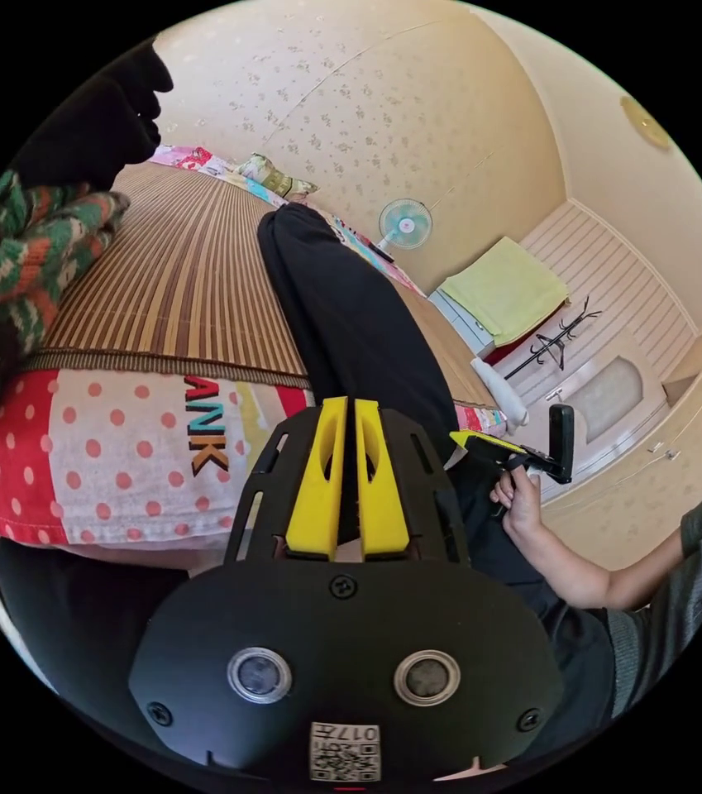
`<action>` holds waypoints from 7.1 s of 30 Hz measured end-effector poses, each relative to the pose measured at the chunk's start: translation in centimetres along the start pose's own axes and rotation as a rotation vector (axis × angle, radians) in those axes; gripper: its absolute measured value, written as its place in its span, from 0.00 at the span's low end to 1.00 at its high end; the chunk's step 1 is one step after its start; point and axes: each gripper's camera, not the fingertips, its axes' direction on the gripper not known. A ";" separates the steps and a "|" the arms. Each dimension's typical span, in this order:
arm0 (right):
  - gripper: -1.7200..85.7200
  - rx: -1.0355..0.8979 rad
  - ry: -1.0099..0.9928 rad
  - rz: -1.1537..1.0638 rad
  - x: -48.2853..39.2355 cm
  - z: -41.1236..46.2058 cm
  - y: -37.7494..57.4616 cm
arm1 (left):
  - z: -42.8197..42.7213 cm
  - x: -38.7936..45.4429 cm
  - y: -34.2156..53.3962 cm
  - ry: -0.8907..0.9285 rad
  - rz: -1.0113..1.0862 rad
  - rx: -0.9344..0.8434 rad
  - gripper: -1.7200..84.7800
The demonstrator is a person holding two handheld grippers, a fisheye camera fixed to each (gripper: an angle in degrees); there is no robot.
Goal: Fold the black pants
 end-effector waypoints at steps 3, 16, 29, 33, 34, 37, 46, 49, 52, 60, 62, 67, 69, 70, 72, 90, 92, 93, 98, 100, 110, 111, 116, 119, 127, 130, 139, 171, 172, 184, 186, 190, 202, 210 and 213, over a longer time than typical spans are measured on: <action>0.08 0.040 -0.037 0.033 1.0 -0.7 0.1 | -1.4 0.6 0.5 0.035 -0.032 0.059 0.05; 0.16 0.099 -0.136 0.121 3.9 -1.2 -0.5 | -4.0 6.1 -1.6 -0.035 -0.048 0.000 0.15; 0.16 0.078 -0.110 0.092 3.2 -0.3 -1.7 | -5.6 11.5 -7.0 0.034 0.016 -0.276 0.14; 0.16 0.078 -0.100 0.088 2.9 0.1 -2.0 | -6.6 11.4 -8.3 0.100 0.013 -0.343 0.14; 0.16 0.080 -0.104 0.092 3.0 0.2 -2.1 | -6.7 11.4 -8.6 0.114 0.027 -0.380 0.14; 0.15 0.083 -0.113 0.100 3.1 0.4 -2.2 | -7.2 10.9 -9.1 0.174 0.056 -0.428 0.14; 0.15 0.081 -0.092 0.091 2.5 1.3 -2.9 | -6.8 14.0 -11.8 0.126 0.202 -0.584 0.16; 0.15 0.083 -0.093 0.093 2.4 1.6 -3.1 | -5.0 14.5 -12.2 0.084 0.225 -0.679 0.16; 0.15 0.082 -0.092 0.093 2.2 1.9 -3.4 | 0.2 14.6 -11.1 0.022 0.240 -0.899 0.15; 0.15 0.083 -0.110 0.097 2.1 2.4 -3.9 | 3.1 12.6 -10.1 -0.040 0.324 -1.002 0.08; 0.15 0.085 -0.122 0.102 2.1 2.5 -4.0 | 1.7 10.7 -10.6 0.099 0.326 -0.968 0.07; 0.11 0.133 -0.139 0.071 1.9 1.2 -4.3 | -2.5 7.1 -11.4 0.456 0.367 -0.826 0.07; 0.08 0.224 -0.070 0.031 1.0 -0.7 -3.8 | -4.4 5.3 -11.7 0.595 0.364 -0.748 0.06; 0.06 0.278 -0.011 0.017 0.6 -2.1 -3.4 | -5.9 3.9 -11.8 0.691 0.358 -0.680 0.06; 0.04 0.335 0.072 0.033 0.4 -3.7 -2.9 | -8.0 1.9 -11.9 0.844 0.343 -0.565 0.06; 0.03 0.511 -0.276 0.420 10.3 -5.3 -0.4 | -6.5 8.2 -17.0 1.155 0.351 -0.053 0.07; 0.03 0.527 -0.281 0.424 10.5 -5.4 -0.2 | -1.4 2.0 -20.5 1.065 -0.103 0.106 0.09; 0.04 0.528 -0.280 0.423 10.4 -5.4 -0.2 | -0.1 0.3 -20.6 1.042 -0.202 0.146 0.10; 0.07 0.485 -0.274 0.375 9.6 -5.0 -1.0 | 6.9 -3.5 -19.1 0.726 -0.425 0.226 0.20; 0.09 0.483 -0.270 0.298 8.3 -5.0 -1.3 | 5.8 -0.2 -17.4 0.552 -0.338 0.243 0.19; 0.15 0.230 -0.395 0.018 3.4 -0.5 -5.2 | 6.3 13.9 -10.0 -0.108 -0.135 -0.060 0.17; 0.14 0.180 -0.374 -0.006 2.4 0.2 -5.7 | 6.9 14.5 -9.5 -0.127 -0.117 -0.082 0.17; 0.08 0.159 -0.325 -0.047 0.7 0.1 -5.9 | 9.8 16.0 -6.5 -0.063 -0.064 -0.172 0.09; 0.07 0.231 -0.337 0.048 2.2 -0.7 -4.7 | 10.2 13.6 -4.5 0.156 -0.154 -0.174 0.08; 0.14 0.318 -0.278 0.189 4.7 -2.2 -3.3 | 7.9 15.8 1.5 0.037 -0.170 -0.040 0.16; 0.17 0.266 -0.340 0.240 6.3 -1.6 -3.5 | 9.1 14.3 2.2 0.101 -0.200 -0.107 0.18; 0.13 0.059 -0.428 0.152 6.6 -0.6 -4.9 | 12.1 10.8 5.9 0.202 -0.223 -0.218 0.11; 0.17 0.512 -0.535 0.148 10.3 -17.2 -18.2 | -2.8 14.2 -11.4 0.168 -0.134 0.266 0.18; 0.18 0.437 -0.465 0.188 10.5 -15.9 -18.2 | -1.8 14.3 -11.1 0.068 -0.157 0.213 0.18; 0.11 0.061 -0.414 0.281 11.4 -10.1 -19.9 | 6.0 7.2 -17.0 0.246 -0.305 -0.210 0.06; 0.11 0.103 -0.368 0.362 12.2 -11.8 -19.0 | 5.8 7.0 -17.8 0.326 -0.280 -0.262 0.05; 0.20 0.103 -0.456 0.478 15.3 -13.7 -18.2 | 4.2 8.0 -18.3 0.452 -0.250 -0.311 0.04; 0.22 0.111 -0.832 0.512 16.6 -12.4 -20.6 | 4.3 17.2 -23.4 0.653 -0.128 -0.513 0.02; 0.14 0.066 -0.959 0.589 18.5 -14.7 -20.1 | -1.9 14.0 -25.8 0.609 -0.144 -0.481 0.15; 0.13 0.031 -0.997 0.675 18.9 -16.2 -20.2 | -4.3 11.8 -26.3 0.570 -0.176 -0.516 0.25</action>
